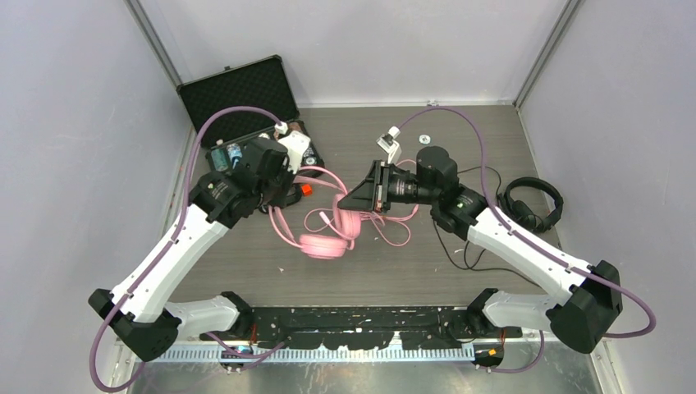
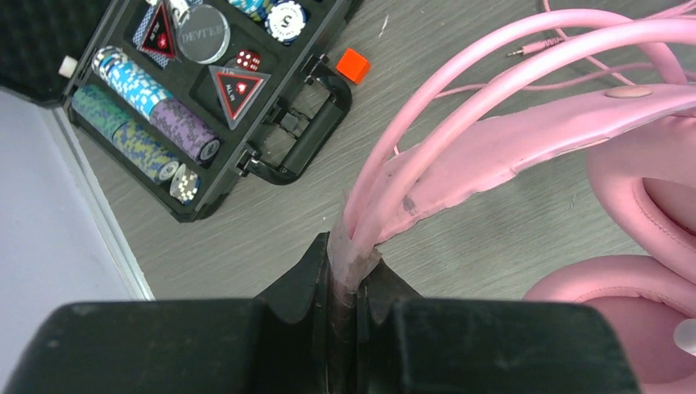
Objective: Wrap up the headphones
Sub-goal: Wrap the headphones cable around the headphones.
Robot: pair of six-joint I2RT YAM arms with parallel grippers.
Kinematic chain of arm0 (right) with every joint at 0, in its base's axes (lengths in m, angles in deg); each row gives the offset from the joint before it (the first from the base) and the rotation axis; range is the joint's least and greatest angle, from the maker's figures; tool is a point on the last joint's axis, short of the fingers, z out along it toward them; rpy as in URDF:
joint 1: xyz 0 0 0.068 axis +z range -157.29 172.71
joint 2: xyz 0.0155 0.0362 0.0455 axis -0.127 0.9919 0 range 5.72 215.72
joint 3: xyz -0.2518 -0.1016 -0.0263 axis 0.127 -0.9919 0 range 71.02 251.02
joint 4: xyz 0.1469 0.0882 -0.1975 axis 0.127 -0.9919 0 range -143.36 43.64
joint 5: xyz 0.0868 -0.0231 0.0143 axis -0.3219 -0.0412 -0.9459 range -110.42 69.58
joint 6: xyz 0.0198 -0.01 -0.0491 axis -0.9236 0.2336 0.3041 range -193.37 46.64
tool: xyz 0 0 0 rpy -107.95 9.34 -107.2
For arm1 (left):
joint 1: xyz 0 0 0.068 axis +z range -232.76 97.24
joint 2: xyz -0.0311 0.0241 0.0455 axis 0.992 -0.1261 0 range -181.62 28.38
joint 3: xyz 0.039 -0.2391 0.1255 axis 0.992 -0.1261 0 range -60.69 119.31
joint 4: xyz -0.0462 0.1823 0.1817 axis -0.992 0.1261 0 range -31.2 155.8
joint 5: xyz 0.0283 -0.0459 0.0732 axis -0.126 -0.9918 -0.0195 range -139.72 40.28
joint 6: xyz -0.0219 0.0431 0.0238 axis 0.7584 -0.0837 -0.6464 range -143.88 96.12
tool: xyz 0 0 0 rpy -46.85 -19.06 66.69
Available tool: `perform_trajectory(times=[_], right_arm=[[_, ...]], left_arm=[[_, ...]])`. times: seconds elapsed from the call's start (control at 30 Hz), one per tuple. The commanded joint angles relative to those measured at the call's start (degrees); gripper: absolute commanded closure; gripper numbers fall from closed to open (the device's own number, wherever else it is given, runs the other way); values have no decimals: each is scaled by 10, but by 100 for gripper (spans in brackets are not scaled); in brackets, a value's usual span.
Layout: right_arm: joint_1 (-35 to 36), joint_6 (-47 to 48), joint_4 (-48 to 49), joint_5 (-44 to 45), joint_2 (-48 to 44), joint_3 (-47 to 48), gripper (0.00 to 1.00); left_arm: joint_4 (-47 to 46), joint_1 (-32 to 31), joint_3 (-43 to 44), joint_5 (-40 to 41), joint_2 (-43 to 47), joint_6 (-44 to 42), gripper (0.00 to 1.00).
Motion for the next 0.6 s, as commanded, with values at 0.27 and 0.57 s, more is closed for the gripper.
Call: perform_trajectory(times=[0.27, 0.57], right_arm=[[55, 20, 38, 43, -4, 27, 83], [95, 40, 34, 72, 26, 61, 84]], left_arm=[[-31, -1, -18, 109, 40, 178, 100], [-77, -1, -59, 121, 87, 310, 100]])
